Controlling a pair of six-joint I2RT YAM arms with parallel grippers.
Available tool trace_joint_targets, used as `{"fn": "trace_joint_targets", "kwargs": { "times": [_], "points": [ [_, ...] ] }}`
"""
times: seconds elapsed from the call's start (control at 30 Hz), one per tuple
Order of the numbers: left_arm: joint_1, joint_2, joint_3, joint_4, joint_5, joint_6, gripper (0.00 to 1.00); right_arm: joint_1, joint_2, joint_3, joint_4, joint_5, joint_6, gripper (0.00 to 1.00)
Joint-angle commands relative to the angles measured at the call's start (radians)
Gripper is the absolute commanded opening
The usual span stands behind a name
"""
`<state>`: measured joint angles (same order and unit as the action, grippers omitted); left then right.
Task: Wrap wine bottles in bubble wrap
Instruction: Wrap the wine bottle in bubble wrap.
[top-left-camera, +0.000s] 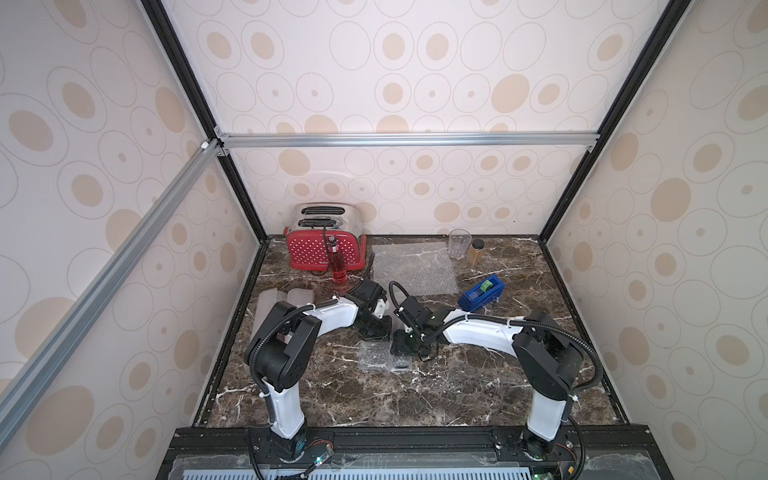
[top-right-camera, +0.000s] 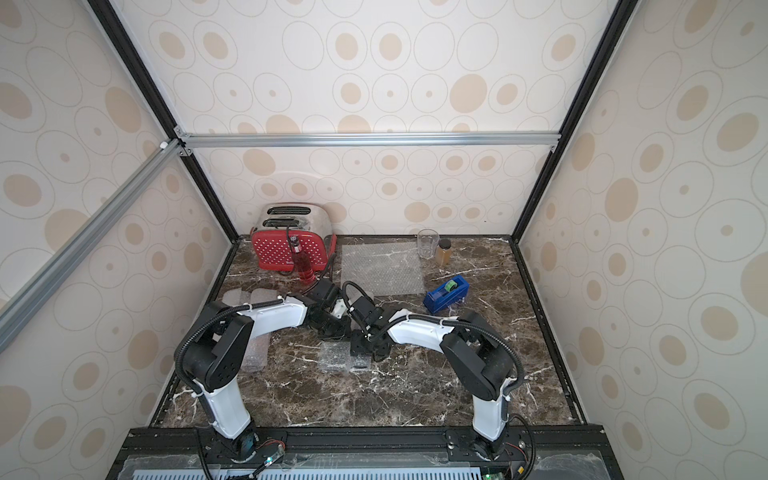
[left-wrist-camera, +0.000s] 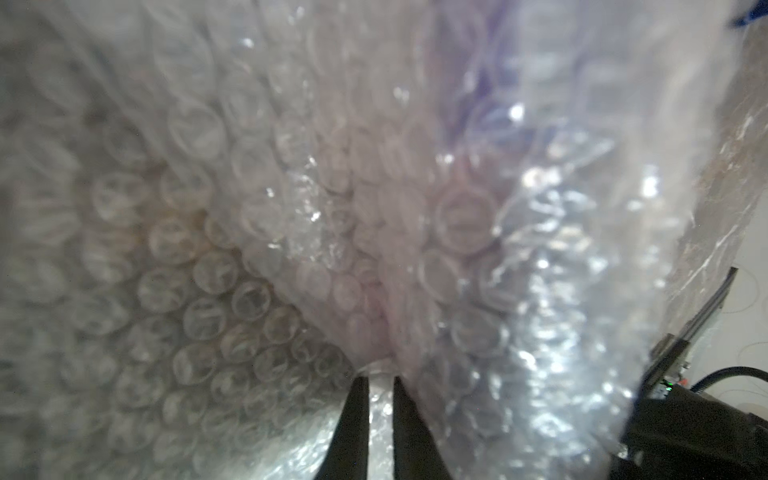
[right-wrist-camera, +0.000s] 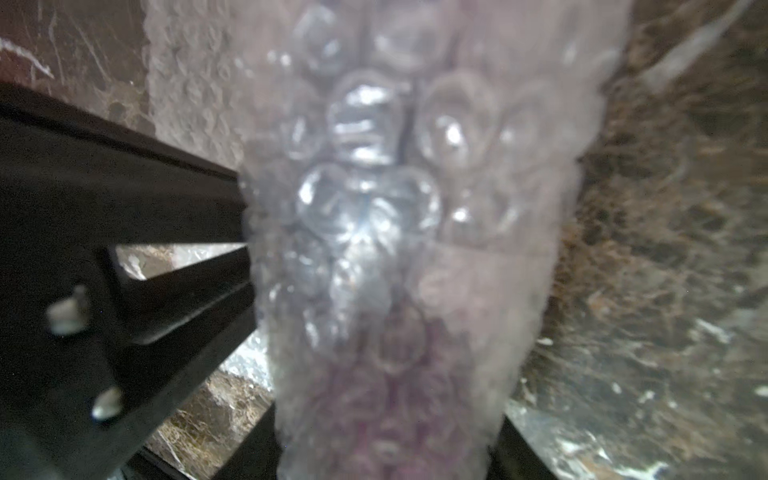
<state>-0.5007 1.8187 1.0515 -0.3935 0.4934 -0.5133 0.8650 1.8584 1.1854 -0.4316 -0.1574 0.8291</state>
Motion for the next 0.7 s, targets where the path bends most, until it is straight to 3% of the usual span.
{"fn": "trace_joint_targets", "kwargs": {
  "times": [0.0, 0.07, 0.3, 0.43, 0.57, 0.67],
  "points": [
    [0.038, -0.069, 0.005, -0.062, -0.084, -0.002, 0.27, -0.001, 0.068, -0.012, -0.143, 0.112, -0.003, 0.53],
    [0.082, -0.113, -0.013, -0.067, -0.089, -0.019, 0.34, -0.002, 0.062, -0.018, -0.148, 0.125, -0.001, 0.52],
    [0.181, -0.251, -0.117, -0.001, -0.198, 0.009, 0.45, -0.002, 0.065, 0.012, -0.194, 0.14, -0.017, 0.51],
    [0.202, -0.181, -0.097, 0.01, -0.171, -0.009, 0.48, -0.002, 0.078, 0.035, -0.209, 0.136, -0.027, 0.51],
    [0.188, -0.074, -0.054, 0.005, -0.058, -0.02, 0.48, -0.002, 0.079, 0.029, -0.185, 0.123, -0.025, 0.5],
    [0.165, -0.049, -0.045, -0.003, -0.081, -0.001, 0.44, -0.002, 0.075, 0.031, -0.193, 0.127, -0.024, 0.5]
  ]
}}
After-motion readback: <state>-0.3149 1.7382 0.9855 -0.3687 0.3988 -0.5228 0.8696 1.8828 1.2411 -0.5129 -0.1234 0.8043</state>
